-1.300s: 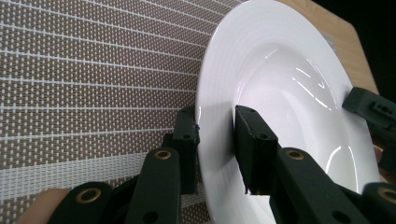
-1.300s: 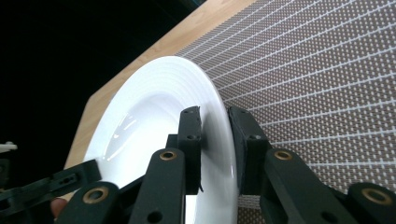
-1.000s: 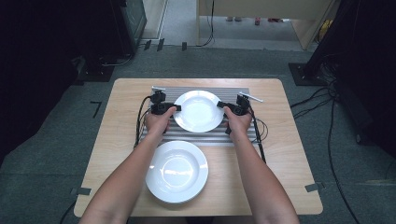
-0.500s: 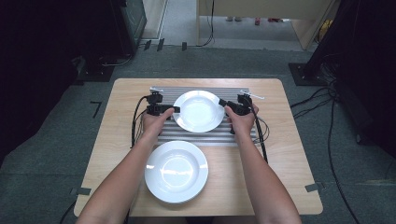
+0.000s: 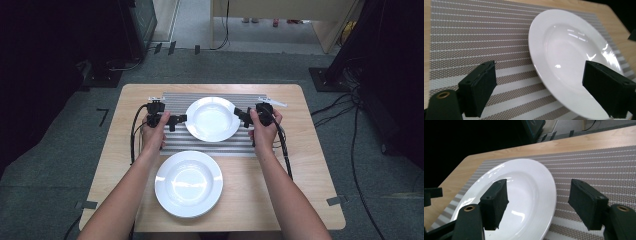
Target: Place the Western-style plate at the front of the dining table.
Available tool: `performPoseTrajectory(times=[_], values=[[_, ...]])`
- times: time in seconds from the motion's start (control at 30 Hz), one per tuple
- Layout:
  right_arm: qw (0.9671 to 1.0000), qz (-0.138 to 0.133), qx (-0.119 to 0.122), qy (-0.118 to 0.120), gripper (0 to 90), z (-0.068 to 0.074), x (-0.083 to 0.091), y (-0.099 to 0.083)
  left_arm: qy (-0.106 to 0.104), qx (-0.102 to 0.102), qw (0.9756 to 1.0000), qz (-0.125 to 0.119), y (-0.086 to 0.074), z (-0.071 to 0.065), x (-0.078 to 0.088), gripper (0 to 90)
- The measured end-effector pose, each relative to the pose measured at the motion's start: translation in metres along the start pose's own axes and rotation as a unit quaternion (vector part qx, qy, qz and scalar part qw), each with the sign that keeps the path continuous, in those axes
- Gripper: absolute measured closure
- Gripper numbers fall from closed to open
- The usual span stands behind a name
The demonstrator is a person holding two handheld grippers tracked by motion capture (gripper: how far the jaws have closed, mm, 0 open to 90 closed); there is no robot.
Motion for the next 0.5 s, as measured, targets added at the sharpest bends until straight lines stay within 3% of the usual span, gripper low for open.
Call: performPoseTrajectory(times=[0.23, 0.27, 0.3, 0.5], values=[[0.9991, 0.005, 0.032, -0.026, 26.6, 0.002, 0.011, -0.011, -0.001, -0.002, 0.9998, -0.022, -0.014, 0.003, 0.014, 11.1], [0.9991, 0.005, 0.032, -0.026, 26.6, 0.002, 0.011, -0.011, -0.001, -0.002, 0.9998, -0.022, -0.014, 0.003, 0.014, 11.2], [0.999, 0.007, 0.035, -0.027, 26.5, 0.001, 0.014, -0.015, -0.014, -0.005, 0.9995, -0.028, -0.019, 0.006, 0.018, 11.1], [0.9988, -0.001, 0.042, -0.023, 25.6, -0.003, 0.03, -0.027, -0.002, -0.007, 0.9993, -0.037, -0.034, 0.013, 0.028, 11.2]])
Point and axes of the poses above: each handheld gripper's, and its own axes: x roughly backward along the jaws, y roughly out of its top, z roughly to its left, the point moved 4 cm from there along -x, roughly forward along the jaws, and after that the axes turned 12 degrees about z, right-handed, at the moved point
